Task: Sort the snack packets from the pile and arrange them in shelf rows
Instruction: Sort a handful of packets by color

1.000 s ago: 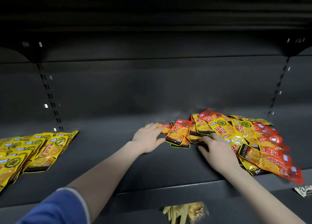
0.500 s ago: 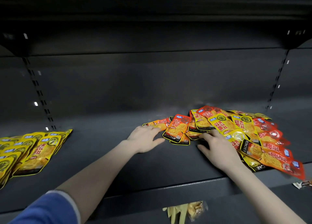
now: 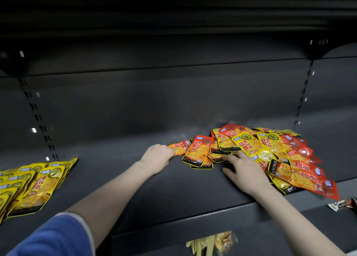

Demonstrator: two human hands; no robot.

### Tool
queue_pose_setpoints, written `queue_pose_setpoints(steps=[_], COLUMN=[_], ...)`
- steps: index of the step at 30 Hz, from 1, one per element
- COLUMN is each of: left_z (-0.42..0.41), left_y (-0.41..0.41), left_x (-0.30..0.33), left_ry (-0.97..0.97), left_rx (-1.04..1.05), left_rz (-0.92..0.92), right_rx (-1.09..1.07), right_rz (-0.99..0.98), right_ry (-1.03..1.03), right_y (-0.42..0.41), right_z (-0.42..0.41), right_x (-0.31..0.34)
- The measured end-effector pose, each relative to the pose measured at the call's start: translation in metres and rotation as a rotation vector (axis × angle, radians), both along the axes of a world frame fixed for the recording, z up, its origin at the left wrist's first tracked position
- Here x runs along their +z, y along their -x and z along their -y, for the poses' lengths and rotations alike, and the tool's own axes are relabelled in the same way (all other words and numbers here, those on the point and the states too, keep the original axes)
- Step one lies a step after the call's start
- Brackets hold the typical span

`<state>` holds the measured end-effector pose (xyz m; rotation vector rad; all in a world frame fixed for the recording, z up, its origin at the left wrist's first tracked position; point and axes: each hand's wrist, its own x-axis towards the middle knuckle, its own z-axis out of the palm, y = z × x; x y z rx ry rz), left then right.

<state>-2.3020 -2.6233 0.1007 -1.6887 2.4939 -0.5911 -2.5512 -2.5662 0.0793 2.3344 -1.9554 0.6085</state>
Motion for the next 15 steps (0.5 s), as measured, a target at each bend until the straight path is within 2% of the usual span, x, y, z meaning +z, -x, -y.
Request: queue_pose_setpoints(steps=[7, 12, 15], left_z=[-0.048, -0.051, -0.029], left_y=[-0.011, -0.030, -0.031], left_x=[0.000, 0.006, 0.004], left_ry=[-0.060, -0.064, -0.019], left_rx=[0.074, 0.126, 0.164], left_rz=[-0.153, -0.563, -0.637], right_rx=[-0.010, -0.031, -0.082], right_rz=[-0.063, -0.008, 0.038], right_ry=[0.012, 0.076, 0.148], right_y=[-0.002, -0.004, -0.013], right_z=[0.001, 0.002, 0.005], right_x=[-0.001, 0.002, 0.008])
